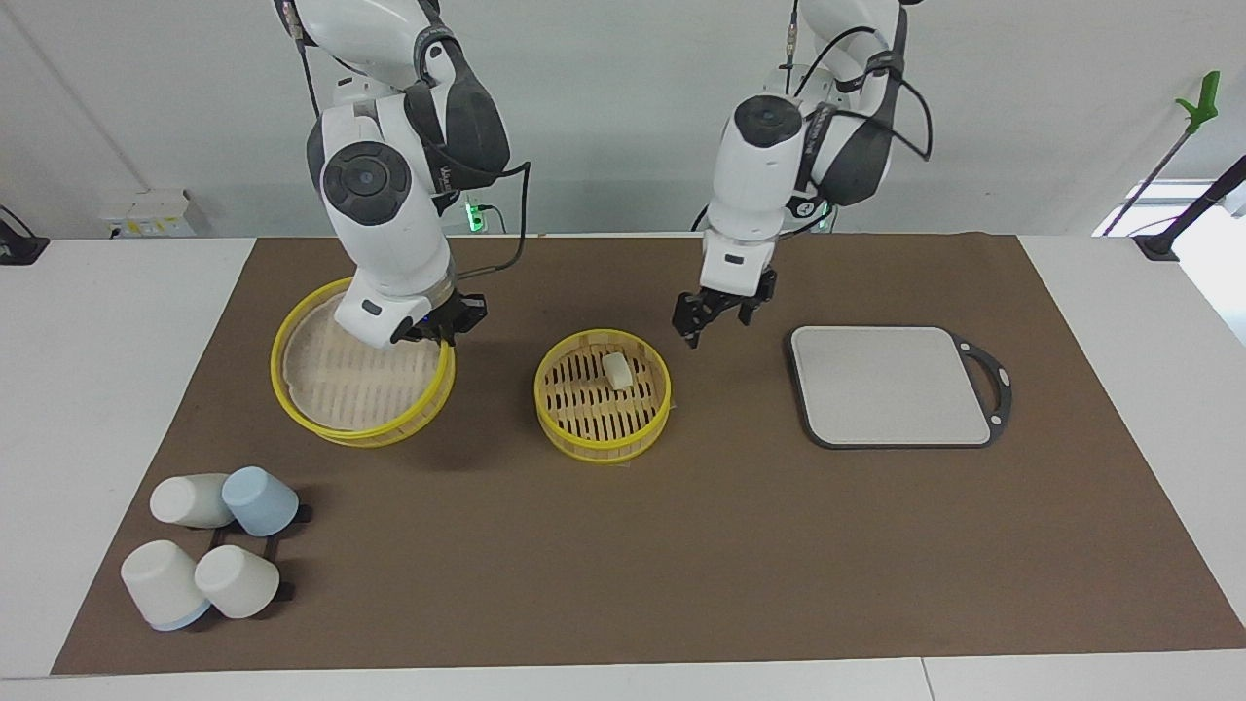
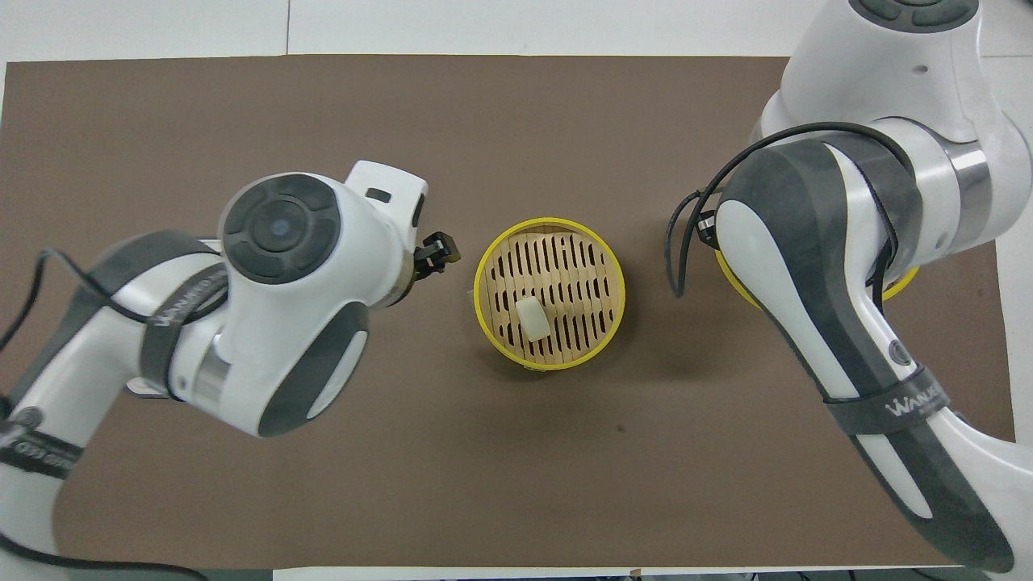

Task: Place bun in steamer
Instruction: 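Withdraw the left gripper while the right gripper brings the lid back, then lower the lid onto the steamer with the right gripper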

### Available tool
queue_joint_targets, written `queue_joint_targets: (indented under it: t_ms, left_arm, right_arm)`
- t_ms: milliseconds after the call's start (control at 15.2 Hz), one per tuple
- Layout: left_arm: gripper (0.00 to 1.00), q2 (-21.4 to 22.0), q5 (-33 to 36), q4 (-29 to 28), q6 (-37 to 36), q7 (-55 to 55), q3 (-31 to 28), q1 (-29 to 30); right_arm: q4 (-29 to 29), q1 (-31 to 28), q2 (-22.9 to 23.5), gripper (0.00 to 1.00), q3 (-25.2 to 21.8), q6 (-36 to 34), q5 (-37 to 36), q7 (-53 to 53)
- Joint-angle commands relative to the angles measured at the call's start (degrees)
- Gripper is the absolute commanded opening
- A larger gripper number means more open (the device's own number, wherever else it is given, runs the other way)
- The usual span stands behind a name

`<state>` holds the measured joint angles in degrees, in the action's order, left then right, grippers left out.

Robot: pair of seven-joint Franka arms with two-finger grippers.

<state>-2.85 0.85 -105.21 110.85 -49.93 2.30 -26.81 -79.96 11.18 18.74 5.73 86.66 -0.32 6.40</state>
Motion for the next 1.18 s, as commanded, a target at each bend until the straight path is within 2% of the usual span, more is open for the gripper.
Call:
queue_joint_targets:
  t_ms: [0,131,263,394,460,591,854,1116]
  left_arm:
    - [1.0,4.94,0.12,-1.22,-5.71,11.21,0.51,7.09]
    - [1.0,6.71,-1.19,0.0,-9.05,19.04,0.25,11.32]
    - [1.0,6.89,-1.2,1.93,-12.22,25.73,0.25,14.84]
    - [1.0,6.98,-1.2,3.34,-14.42,32.05,0.25,18.18]
    - [1.0,6.98,-1.2,3.87,-15.48,34.17,0.16,19.41]
    - [1.0,6.89,-1.2,6.15,-17.76,34.9,0.25,20.56]
    - [1.0,6.19,-0.67,9.67,-20.41,34.99,0.16,20.3]
    - [1.0,2.76,-0.58,17.22,-26.02,35.16,-0.37,21.96]
  right_arm:
    - [-1.43,6.81,-1.25,0.0,0.16,4.38,1.11,9.47]
    - [-0.12,13.84,1.89,0.0,-0.19,6.23,0.59,17.55]
    - [5.4,16.06,6.37,0.0,-0.19,6.77,0.59,23.98]
    - [14.87,20.17,13.83,0.0,-0.28,6.94,0.41,29.43]
    - [15.7,21.59,15.6,0.0,-0.28,9.64,-0.02,31.46]
    - [13.44,21.95,15.71,0.0,-0.19,15.98,0.15,32.1]
    - [11.15,24.5,16.24,0.0,-0.19,19.06,-0.47,33.59]
    - [7.02,24.24,15.45,0.0,-0.19,20.04,-0.47,33.68]
